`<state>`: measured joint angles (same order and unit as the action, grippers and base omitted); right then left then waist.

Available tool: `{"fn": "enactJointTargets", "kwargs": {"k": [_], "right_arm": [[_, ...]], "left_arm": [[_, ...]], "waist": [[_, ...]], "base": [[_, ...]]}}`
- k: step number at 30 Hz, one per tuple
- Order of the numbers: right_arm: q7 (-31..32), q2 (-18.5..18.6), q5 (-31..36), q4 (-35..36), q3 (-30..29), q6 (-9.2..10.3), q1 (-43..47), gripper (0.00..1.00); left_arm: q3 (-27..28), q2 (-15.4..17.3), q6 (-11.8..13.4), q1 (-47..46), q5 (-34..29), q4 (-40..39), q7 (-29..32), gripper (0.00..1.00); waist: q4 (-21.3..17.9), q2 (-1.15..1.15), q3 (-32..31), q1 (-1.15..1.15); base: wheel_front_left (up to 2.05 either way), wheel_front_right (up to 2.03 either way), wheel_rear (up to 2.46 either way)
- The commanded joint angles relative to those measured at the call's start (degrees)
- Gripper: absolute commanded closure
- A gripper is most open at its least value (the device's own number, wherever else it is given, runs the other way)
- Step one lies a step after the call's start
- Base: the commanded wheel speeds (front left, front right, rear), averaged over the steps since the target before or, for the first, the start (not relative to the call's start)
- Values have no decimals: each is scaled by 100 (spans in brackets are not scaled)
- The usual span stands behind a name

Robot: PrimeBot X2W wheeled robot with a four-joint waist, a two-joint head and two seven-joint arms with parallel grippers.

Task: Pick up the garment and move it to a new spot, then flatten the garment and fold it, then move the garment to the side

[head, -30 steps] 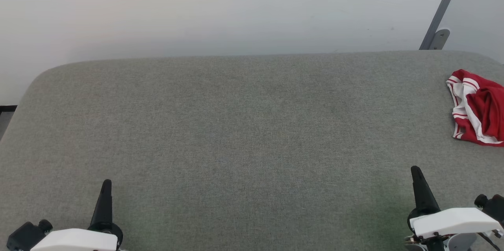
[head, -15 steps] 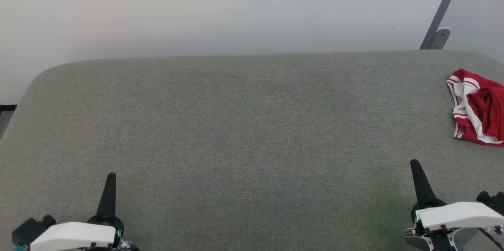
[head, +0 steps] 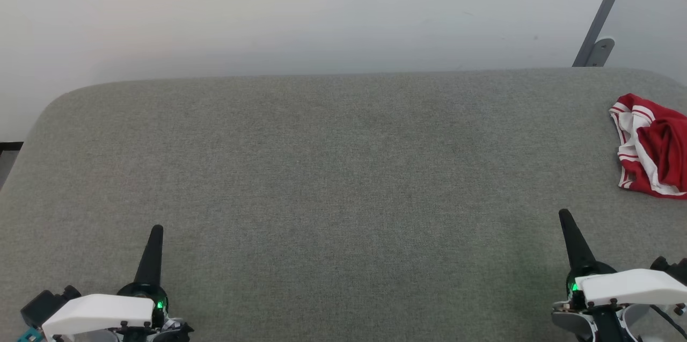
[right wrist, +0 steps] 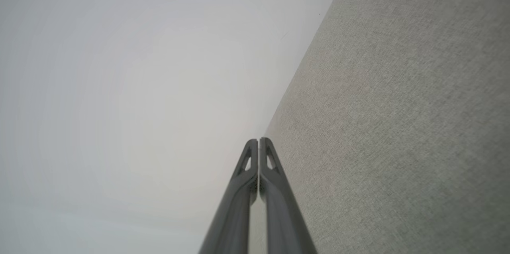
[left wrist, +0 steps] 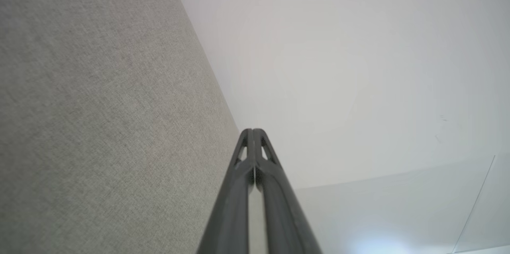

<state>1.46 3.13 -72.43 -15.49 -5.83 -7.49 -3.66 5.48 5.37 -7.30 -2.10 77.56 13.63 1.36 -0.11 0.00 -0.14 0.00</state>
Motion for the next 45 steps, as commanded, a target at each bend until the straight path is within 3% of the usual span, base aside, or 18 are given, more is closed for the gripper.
{"fn": "enactJointTargets", "kwargs": {"k": [1, 45], "right_arm": [[28, -12, -116, 52, -16, -1, -96, 100], [530, -30, -2012, 165, -78, 0, -291, 100]], "left_arm": [[32, -2, -22, -100, 74, -27, 32, 100], [122, -258, -33, -459, 1486, 41, 542, 100]], "waist": [[0, 0, 1, 0], [11, 0, 31, 0]], "base": [[0, 0, 0], [0, 0, 0]]}}
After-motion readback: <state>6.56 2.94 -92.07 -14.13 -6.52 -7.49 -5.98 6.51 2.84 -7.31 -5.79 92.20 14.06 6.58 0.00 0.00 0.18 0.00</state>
